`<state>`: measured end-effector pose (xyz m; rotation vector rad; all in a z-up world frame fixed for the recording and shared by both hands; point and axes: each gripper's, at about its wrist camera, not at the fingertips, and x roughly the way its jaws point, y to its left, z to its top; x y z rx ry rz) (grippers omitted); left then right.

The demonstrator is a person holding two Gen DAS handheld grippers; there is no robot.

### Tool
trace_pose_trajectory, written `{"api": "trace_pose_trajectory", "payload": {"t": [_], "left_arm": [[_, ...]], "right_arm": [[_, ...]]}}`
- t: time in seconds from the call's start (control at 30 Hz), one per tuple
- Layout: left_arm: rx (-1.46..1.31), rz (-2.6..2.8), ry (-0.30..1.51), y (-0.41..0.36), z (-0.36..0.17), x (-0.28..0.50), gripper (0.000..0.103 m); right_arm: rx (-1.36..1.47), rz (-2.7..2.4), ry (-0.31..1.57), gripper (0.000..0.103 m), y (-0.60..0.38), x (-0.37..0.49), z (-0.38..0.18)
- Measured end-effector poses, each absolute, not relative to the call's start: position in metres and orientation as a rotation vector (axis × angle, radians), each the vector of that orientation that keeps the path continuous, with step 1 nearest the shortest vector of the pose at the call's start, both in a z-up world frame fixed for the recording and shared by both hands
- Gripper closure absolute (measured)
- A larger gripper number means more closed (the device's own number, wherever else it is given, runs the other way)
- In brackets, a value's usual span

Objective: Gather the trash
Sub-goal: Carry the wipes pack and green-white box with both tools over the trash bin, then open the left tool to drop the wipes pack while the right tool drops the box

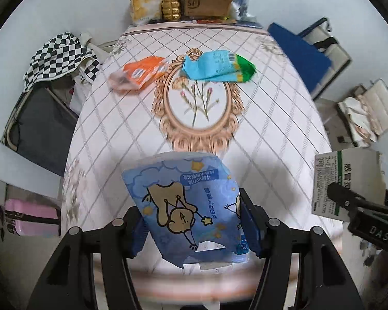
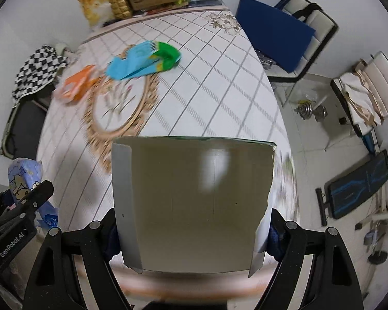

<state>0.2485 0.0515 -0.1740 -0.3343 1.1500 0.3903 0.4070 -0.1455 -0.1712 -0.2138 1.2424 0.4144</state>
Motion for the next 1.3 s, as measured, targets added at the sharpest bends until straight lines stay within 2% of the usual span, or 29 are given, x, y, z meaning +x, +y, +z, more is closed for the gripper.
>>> {"api": "trace_pose_trajectory", "payload": {"t": [0.2, 0.4, 0.57, 0.83, 0.9, 1.0, 1.03, 1.07, 1.13, 1.17, 1.3], "left_arm": [[-0.378, 0.332, 1.176, 0.034, -0.182, 0.151, 0.045], [-0.447, 0.299, 1.331, 0.01, -0.248, 0.071, 0.045], [-0.556, 0.292, 1.472, -0.005, -0.341, 0.039, 0.045], [-0.751, 0.273, 1.573, -0.006, -0.535, 0.051, 0.044], [-0.788, 0.281, 1.579, -0.005, -0.575, 0.054, 0.039], [-0.841, 0.317, 1.572, -0.001, -0.624, 0.054, 0.023], [-0.868, 0.327, 1.567, 0.001, -0.64, 0.056, 0.011], [-0.882, 0.333, 1.56, 0.001, -0.649, 0.054, 0.003], [-0.882, 0.35, 1.551, 0.0, -0.664, 0.058, 0.003], [-0.874, 0.357, 1.55, -0.002, -0.666, 0.057, 0.003], [-0.825, 0.405, 1.549, 0.001, -0.667, 0.052, 0.003]], "right_arm": [[-0.121, 0.421, 1.307, 0.017, -0.183, 0.275, -0.175], [-0.107, 0.415, 1.455, 0.017, -0.215, 0.172, -0.237], [-0.043, 0.398, 1.604, 0.017, -0.242, 0.127, -0.322], [0.128, 0.344, 1.739, 0.017, -0.266, 0.124, -0.518], [0.174, 0.336, 1.763, 0.017, -0.267, 0.129, -0.565], [0.239, 0.342, 1.78, 0.015, -0.26, 0.146, -0.628], [0.271, 0.352, 1.789, 0.015, -0.258, 0.149, -0.647], [0.291, 0.359, 1.803, 0.015, -0.254, 0.153, -0.666], [0.307, 0.376, 1.803, 0.011, -0.245, 0.157, -0.69], [0.299, 0.38, 1.799, 0.001, -0.24, 0.158, -0.7], [0.272, 0.407, 1.787, 0.0, -0.23, 0.163, -0.717]]}}
